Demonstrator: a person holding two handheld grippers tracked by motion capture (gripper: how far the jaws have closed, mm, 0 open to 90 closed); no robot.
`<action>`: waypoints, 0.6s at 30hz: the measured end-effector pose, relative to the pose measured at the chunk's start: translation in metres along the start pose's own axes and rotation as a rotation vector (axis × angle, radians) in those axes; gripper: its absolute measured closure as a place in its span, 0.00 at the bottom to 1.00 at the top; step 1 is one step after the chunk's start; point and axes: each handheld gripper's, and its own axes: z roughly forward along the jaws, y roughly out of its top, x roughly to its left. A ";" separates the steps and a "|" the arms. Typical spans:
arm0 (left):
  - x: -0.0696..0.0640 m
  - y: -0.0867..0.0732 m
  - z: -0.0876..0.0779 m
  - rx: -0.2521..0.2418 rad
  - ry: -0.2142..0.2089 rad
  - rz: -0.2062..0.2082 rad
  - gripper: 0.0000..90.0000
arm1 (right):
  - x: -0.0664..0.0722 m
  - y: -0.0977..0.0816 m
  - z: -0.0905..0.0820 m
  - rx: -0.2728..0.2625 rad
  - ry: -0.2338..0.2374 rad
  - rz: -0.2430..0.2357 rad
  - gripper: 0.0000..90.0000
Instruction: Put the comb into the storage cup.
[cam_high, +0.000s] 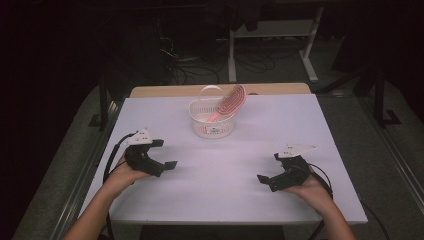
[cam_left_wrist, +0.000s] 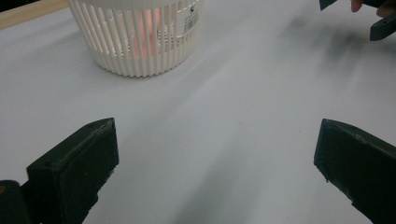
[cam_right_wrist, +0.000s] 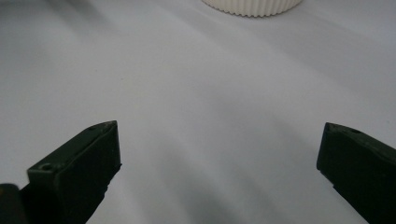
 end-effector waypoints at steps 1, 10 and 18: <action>-0.001 -0.002 0.000 -0.004 -0.005 -0.001 0.00 | 0.000 0.000 0.000 0.000 0.000 -0.001 0.00; -0.008 -0.017 -0.002 -0.014 -0.006 -0.003 0.00 | 0.000 0.000 0.000 0.003 -0.001 -0.003 0.00; -0.015 -0.035 0.001 0.003 0.002 -0.019 0.00 | 0.001 0.000 0.000 0.003 -0.002 -0.004 0.00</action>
